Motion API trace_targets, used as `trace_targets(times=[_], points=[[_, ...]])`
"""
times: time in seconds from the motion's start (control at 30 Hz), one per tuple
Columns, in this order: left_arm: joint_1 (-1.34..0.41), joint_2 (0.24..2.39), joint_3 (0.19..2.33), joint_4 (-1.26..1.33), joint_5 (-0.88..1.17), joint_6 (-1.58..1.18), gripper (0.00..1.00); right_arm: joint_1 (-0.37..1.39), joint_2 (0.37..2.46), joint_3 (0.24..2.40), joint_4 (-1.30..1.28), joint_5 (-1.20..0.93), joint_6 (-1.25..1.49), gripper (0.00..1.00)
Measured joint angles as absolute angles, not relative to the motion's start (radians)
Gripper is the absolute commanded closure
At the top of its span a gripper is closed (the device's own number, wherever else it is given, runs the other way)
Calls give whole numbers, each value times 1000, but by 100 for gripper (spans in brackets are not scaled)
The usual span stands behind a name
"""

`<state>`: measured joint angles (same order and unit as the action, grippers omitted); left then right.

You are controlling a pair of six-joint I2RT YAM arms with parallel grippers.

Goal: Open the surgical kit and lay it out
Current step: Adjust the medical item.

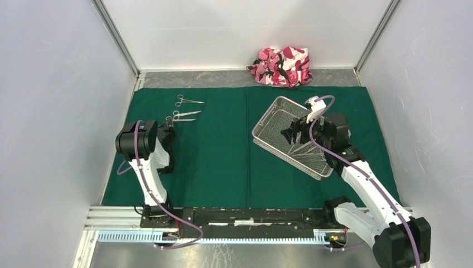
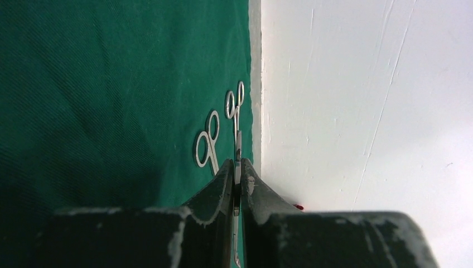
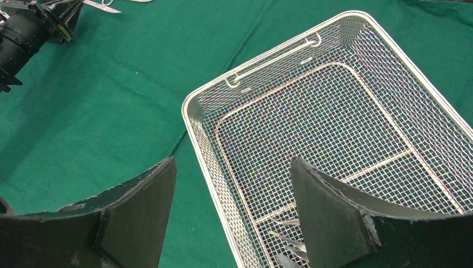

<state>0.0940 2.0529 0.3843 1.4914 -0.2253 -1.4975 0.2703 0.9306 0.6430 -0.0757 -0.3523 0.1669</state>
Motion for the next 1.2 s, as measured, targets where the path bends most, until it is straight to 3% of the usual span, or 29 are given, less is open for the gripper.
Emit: trace_targets(times=[0.33,0.57,0.73,1.2], points=[[94,2029,396,1447,-197,-1497,98,270,930,639,-75,-359,167,19],[94,2000,383,1488,-101,-1491,98,271,970,639,-67,-409,171,17],[71,1853,374,1492,-2,-1430,98,330,1082,642,-13,-465,240,16],[-326,1385,354,1507,192,-1270,98,590,1346,778,485,-598,604,21]])
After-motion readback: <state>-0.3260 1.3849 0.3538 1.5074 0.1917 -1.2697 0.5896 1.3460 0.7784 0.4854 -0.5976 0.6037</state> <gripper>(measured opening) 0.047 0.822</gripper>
